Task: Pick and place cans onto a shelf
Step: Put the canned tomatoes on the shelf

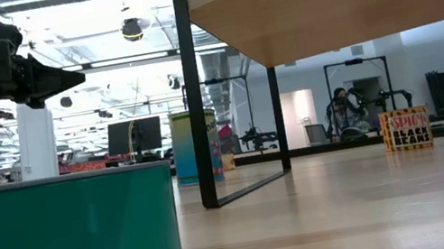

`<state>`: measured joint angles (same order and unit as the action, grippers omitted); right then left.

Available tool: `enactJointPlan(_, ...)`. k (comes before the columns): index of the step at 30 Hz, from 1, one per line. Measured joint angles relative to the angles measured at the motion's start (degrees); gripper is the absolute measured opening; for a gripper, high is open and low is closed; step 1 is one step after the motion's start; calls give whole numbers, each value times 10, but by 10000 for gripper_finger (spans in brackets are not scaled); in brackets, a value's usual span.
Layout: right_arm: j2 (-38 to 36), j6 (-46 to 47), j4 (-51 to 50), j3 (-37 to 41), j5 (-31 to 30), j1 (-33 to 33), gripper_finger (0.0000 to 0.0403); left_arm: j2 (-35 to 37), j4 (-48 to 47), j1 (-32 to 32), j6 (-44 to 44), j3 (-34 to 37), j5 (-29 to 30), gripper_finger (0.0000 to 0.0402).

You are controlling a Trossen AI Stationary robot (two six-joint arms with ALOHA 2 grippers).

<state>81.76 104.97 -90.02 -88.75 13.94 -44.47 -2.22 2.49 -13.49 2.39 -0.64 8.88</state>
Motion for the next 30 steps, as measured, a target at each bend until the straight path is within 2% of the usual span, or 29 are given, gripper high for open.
enactJointPlan(11,0,-5,0,-42,-25,0,189,0,0,0,0,0,2,0)
enactJointPlan(17,0,-28,0,-59,-44,6,166,0,0,0,0,0,2,0)
enactJointPlan(23,0,-104,0,-82,-68,41,111,0,0,0,0,0,2,0)
enactJointPlan(30,-4,-283,0,-97,-136,109,29,0,0,0,0,0,2,0)
